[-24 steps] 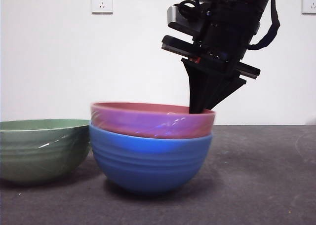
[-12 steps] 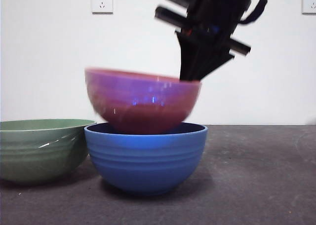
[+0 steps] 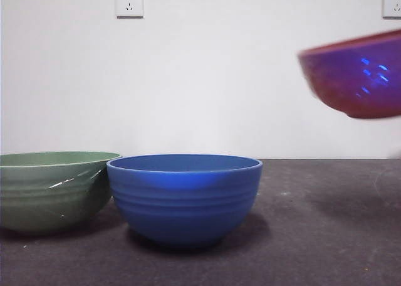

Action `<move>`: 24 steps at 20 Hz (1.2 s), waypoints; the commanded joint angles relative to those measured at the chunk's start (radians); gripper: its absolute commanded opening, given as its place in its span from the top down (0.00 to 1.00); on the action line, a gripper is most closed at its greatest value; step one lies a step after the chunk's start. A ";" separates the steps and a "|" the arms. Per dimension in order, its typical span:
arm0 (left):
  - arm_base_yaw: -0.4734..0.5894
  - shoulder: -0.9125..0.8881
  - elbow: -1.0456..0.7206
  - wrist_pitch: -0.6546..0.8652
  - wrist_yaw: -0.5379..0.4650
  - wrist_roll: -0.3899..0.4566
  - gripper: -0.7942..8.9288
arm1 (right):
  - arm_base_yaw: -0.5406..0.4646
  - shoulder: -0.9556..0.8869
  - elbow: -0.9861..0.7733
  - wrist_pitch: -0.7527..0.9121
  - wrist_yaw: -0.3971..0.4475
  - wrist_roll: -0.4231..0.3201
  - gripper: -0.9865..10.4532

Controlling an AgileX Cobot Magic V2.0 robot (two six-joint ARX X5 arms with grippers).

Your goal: Pick up the green bowl on the top,put the green bowl on the left,pick up the red bowl in the middle,put the red bowl on the right

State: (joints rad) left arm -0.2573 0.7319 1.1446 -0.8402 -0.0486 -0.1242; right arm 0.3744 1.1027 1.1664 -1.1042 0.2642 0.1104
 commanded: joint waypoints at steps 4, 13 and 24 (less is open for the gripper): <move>0.001 -0.001 -0.003 0.009 0.005 -0.007 0.50 | -0.027 0.002 -0.236 0.238 -0.144 0.035 0.92; 0.001 -0.001 -0.003 0.001 0.005 -0.007 0.50 | -0.027 0.252 -0.246 0.479 -0.214 0.026 0.91; 0.001 -0.001 -0.003 0.001 0.005 -0.006 0.50 | -0.034 0.278 -0.226 0.529 -0.212 0.031 0.74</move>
State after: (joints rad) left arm -0.2573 0.7326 1.1446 -0.8433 -0.0448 -0.1242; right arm 0.3408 1.3987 0.9257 -0.5846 0.0517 0.1326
